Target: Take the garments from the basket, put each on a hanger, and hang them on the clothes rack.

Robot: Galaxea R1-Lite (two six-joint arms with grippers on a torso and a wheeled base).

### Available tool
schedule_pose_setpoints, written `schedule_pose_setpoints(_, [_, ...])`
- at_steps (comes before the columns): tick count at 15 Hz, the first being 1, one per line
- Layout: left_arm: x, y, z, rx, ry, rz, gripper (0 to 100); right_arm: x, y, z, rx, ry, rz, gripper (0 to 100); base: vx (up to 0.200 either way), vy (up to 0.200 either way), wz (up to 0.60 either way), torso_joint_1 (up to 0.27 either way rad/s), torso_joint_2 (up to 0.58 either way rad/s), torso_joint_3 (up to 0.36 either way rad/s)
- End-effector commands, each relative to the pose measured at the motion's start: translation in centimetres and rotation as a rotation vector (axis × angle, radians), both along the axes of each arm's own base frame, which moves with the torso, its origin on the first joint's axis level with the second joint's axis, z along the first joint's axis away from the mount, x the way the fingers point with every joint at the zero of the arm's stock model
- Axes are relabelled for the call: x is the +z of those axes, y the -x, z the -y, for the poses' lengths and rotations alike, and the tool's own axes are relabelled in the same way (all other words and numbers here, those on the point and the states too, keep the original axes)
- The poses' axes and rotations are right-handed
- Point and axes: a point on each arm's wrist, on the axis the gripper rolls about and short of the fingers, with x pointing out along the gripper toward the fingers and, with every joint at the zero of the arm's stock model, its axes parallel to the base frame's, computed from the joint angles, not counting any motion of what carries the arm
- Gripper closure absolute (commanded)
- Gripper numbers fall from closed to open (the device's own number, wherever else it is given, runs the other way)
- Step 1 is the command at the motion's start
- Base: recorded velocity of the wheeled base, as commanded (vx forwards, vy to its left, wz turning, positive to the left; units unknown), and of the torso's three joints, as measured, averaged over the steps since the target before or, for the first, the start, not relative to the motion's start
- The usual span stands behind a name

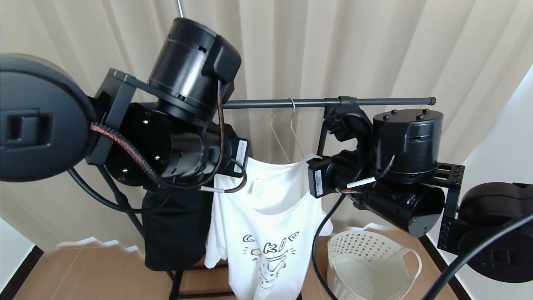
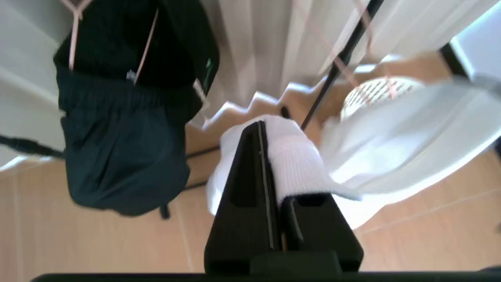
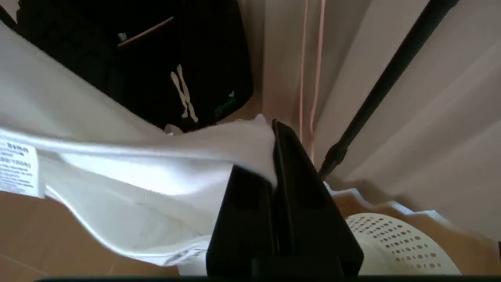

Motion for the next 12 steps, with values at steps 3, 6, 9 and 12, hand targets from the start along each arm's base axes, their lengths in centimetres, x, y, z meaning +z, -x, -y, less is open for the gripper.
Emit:
schedule_pose_setpoints(3, [-1.6, 2.1, -1.9, -0.054, -0.023, -0.079, 0, 0.0, 0.0, 0.1, -0.002, -0.001, 0.0, 100, 0.0, 0.0, 0.0, 0.0, 0.0, 0.0])
schedule_pose_setpoints(6, [-1.4, 3.3, -2.9, -0.11, -0.001, -0.098, 0, -0.8, 0.6, 0.5, 0.008, 0.041, -0.015, 100, 0.0, 0.0, 0.0, 0.0, 0.0, 0.0])
schedule_pose_setpoints(9, [-0.5, 3.9, -3.8, -0.189, 0.085, -0.111, 0, -1.4, 3.1, 1.9, 0.11, 0.126, -0.016, 100, 0.0, 0.0, 0.0, 0.0, 0.0, 0.0])
schedule_pose_setpoints(12, [-0.3, 2.9, -4.0, -0.179, 0.121, -0.088, 0, -1.1, 5.6, 4.6, 0.224, 0.22, 0.025, 100, 0.0, 0.0, 0.0, 0.0, 0.0, 0.0])
